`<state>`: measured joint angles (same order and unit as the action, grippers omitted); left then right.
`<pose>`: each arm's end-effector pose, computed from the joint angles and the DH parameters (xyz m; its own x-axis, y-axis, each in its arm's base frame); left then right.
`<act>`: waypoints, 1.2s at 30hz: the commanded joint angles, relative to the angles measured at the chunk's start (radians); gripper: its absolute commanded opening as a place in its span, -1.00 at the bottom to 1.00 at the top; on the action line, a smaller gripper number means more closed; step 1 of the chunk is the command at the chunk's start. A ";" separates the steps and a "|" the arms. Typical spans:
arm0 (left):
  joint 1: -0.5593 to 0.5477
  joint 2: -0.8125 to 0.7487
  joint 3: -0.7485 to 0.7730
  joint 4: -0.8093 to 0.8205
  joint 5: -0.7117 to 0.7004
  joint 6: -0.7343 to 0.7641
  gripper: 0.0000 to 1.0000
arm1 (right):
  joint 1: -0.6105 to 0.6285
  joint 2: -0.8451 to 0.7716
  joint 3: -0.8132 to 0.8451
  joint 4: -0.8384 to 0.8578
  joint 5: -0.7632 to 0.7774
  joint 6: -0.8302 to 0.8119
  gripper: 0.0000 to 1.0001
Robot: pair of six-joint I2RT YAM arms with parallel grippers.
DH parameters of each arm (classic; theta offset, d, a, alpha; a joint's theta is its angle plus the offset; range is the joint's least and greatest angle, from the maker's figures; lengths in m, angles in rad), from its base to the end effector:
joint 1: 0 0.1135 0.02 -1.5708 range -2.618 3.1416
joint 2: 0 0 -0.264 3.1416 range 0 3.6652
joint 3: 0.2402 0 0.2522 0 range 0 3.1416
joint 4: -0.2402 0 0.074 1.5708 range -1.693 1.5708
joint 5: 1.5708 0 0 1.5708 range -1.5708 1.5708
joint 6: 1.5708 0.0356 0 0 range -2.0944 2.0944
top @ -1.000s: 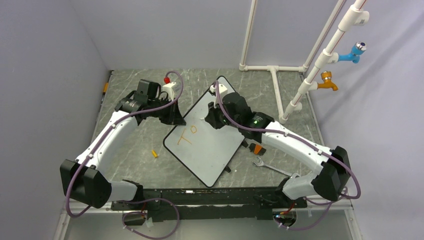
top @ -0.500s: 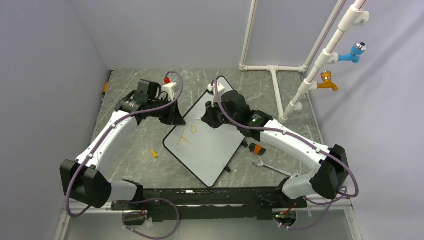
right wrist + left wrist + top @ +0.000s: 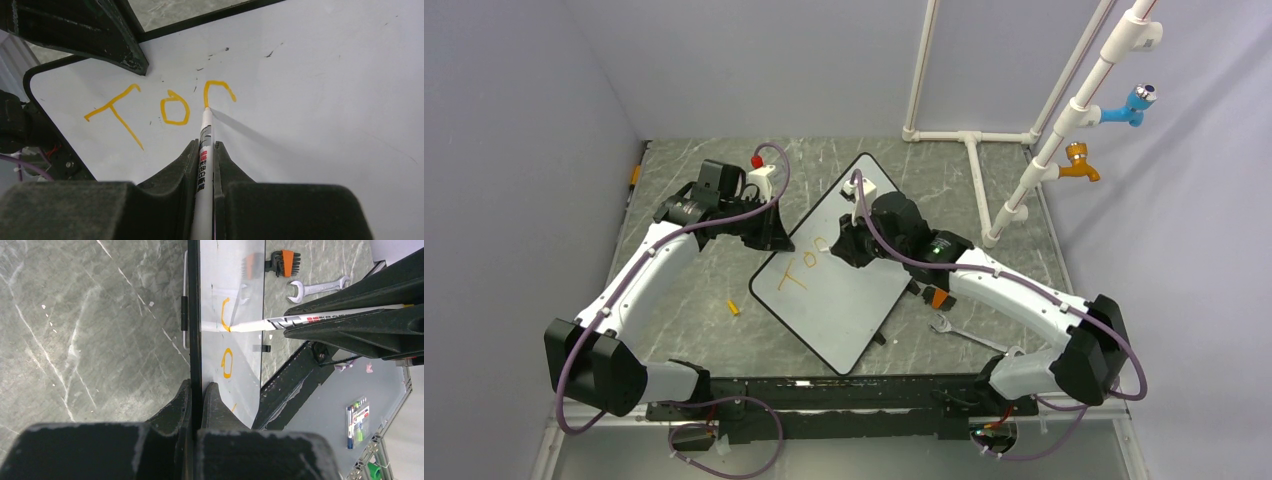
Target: Write a sentence on the whiteboard
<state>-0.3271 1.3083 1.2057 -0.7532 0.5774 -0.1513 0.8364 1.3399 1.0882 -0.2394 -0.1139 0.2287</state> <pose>0.2489 -0.1050 0.3246 -0.7985 0.1376 -0.5860 0.4934 0.7073 -0.5063 0.2035 0.2315 0.3160 -0.4902 -0.2068 -0.8467 -0.7120 0.6554 0.2521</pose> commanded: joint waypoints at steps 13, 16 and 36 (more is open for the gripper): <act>0.000 -0.034 0.009 0.056 -0.106 0.098 -1.00 | 0.001 0.025 -0.009 -0.054 0.142 0.004 -1.00; 0.000 -0.033 0.010 0.055 -0.105 0.098 -1.00 | 0.001 0.035 0.007 -0.053 0.154 0.002 -1.00; 0.000 -0.032 0.008 0.057 -0.104 0.097 -1.00 | 0.001 0.139 0.183 -0.039 0.137 -0.020 -1.00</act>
<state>-0.3241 1.3079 1.2041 -0.7532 0.5629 -0.1493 0.8391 1.4357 1.2331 -0.2909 0.0158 0.2230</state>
